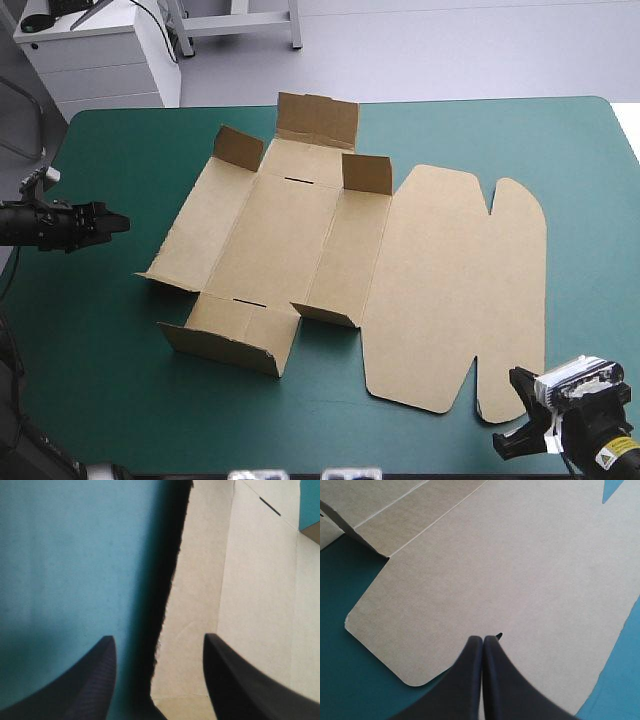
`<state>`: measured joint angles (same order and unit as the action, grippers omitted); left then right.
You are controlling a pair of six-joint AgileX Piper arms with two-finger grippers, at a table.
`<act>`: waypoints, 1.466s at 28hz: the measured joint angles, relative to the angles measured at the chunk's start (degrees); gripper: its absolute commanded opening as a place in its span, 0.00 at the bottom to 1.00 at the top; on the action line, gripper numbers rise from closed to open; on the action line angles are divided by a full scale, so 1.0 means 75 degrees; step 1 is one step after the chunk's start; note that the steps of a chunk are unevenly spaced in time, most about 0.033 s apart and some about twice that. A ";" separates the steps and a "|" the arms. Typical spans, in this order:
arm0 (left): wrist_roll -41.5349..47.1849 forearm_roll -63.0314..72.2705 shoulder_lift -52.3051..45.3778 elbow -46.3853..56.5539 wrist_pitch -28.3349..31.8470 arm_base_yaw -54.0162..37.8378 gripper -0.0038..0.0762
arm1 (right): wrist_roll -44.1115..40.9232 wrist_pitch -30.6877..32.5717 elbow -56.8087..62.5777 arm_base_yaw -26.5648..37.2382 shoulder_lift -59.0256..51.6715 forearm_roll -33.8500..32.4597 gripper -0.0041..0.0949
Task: Fold the box
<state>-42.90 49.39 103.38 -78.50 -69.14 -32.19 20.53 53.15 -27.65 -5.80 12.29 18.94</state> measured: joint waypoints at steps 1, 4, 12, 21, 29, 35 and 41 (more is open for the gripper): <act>0.0000 -0.0001 0.0329 -0.0167 0.0008 0.0005 0.63 | 0.0000 -0.0007 0.0000 0.0000 0.0000 0.0000 0.03; 0.0000 -0.0001 0.0836 -0.0672 0.0017 0.0103 0.63 | 0.0000 -0.0007 0.0000 0.0000 0.0000 0.0000 0.03; 0.0249 -0.0778 0.1591 -0.1851 0.0017 0.0988 0.63 | 0.0000 -0.0031 0.0000 0.0000 0.0000 0.0000 0.03; 0.0486 -0.1695 0.1861 -0.1921 -0.0016 0.1798 0.70 | 0.0000 -0.0031 0.0000 0.0000 0.0000 0.0000 0.03; 0.0690 -0.1767 0.1852 -0.1709 0.0027 0.1908 0.70 | 0.0000 -0.0031 0.0000 0.0000 0.0000 0.0000 0.03; 0.0401 -0.1371 0.1520 -0.0698 0.0328 0.2066 0.70 | 0.0000 -0.0031 0.0000 0.0000 0.0000 0.0000 0.03; 0.0033 -0.0862 0.1397 -0.0233 0.0353 0.2086 0.70 | 0.0000 -0.0031 0.0000 0.0000 0.0000 -0.0009 0.03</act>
<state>-42.65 42.92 113.86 -80.25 -66.49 -16.54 20.53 52.92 -27.65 -5.80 12.29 18.87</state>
